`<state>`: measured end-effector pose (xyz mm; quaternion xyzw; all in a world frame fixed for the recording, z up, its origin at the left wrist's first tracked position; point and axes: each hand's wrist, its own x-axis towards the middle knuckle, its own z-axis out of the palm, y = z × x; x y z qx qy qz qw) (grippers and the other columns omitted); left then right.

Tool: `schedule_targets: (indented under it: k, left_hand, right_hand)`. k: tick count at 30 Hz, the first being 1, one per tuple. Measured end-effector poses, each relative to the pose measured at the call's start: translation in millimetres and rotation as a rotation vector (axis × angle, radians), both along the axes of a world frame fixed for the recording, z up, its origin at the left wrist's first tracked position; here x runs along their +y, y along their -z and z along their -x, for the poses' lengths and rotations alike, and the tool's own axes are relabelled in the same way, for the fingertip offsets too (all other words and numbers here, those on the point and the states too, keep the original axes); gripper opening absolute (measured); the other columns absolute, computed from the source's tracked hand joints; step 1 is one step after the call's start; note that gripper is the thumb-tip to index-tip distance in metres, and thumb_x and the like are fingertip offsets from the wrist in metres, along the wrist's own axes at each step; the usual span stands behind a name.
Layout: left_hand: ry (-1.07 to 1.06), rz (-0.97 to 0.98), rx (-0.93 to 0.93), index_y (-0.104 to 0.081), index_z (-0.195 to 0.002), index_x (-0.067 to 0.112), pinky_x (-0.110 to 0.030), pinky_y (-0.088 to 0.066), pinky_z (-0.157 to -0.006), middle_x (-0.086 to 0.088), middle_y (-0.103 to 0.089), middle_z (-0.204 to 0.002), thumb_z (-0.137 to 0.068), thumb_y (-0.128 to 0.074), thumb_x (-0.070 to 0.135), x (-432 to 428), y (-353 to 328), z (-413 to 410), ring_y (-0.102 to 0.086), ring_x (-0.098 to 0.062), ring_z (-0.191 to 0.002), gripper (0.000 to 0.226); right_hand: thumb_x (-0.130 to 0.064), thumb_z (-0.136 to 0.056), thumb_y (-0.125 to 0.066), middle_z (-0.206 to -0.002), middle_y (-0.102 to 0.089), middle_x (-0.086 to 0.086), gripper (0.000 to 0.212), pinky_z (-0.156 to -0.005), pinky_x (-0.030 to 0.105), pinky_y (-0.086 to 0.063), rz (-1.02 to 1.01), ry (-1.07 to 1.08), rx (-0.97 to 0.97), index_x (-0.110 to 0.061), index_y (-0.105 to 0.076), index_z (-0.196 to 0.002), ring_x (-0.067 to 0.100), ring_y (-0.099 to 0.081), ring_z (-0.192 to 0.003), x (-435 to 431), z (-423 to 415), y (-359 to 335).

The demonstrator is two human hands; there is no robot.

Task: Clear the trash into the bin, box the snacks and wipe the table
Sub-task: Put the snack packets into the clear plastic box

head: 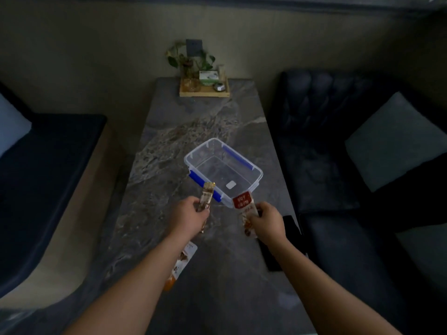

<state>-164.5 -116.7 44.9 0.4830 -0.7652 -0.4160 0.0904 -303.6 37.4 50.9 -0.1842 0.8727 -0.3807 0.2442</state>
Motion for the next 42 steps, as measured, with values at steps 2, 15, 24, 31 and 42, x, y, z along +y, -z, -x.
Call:
schedule_targets:
  k: [2,15,24,31,42]
  left_hand:
    - [0.003,0.026,-0.022,-0.057,-0.074,0.035,-0.04,-0.058,-0.076,0.01,-0.069,-0.079,-0.083,-0.071,0.032,-16,-3,21,-0.066,-0.013,-0.074,0.017]
    - [-0.008,0.055,-0.131,-0.074,-0.089,0.018,-0.03,-0.05,-0.06,0.0,-0.071,-0.079,-0.088,-0.068,0.039,-93,2,138,-0.064,-0.015,-0.068,0.021]
    - [-0.022,0.204,-0.039,-0.064,-0.119,0.019,-0.032,-0.053,-0.082,-0.002,-0.062,-0.117,-0.088,-0.069,0.024,-55,17,89,-0.062,-0.017,-0.098,0.031]
    - [0.068,0.272,-0.077,-0.069,-0.107,0.019,-0.037,-0.054,-0.08,-0.005,-0.064,-0.107,-0.077,-0.077,0.02,40,60,-64,-0.065,-0.026,-0.093,0.031]
    - [0.265,0.474,-0.274,-0.066,-0.099,0.021,-0.036,-0.056,-0.069,-0.002,-0.062,-0.103,-0.077,-0.056,0.035,131,112,-170,-0.059,-0.021,-0.09,0.028]
  right_hand:
    - [-0.021,-0.091,-0.066,-0.077,-0.068,-0.007,0.008,-0.061,0.028,-0.055,0.023,0.005,0.004,-0.027,-0.061,-0.089,0.007,-0.067,-0.069,-18,16,-7]
    - [-0.019,-0.093,-0.064,-0.08,-0.072,0.0,0.002,-0.07,0.042,-0.063,0.045,0.029,0.007,-0.018,-0.065,-0.092,0.014,-0.071,-0.07,-112,89,-1]
    - [-0.007,-0.091,-0.062,-0.082,-0.064,-0.008,0.014,-0.073,0.034,-0.059,0.099,0.015,0.107,-0.021,-0.062,-0.093,0.01,-0.065,-0.077,-90,73,9]
    - [-0.017,-0.091,-0.063,-0.088,-0.073,-0.001,0.014,-0.071,0.032,-0.055,0.061,-0.258,0.148,-0.024,-0.073,-0.098,0.015,-0.068,-0.077,-57,3,27]
    - [-0.017,-0.092,-0.065,-0.154,-0.04,-0.003,0.065,-0.096,0.041,-0.048,-0.195,-1.319,0.452,-0.028,-0.038,-0.15,0.026,-0.038,-0.131,-78,-110,72]
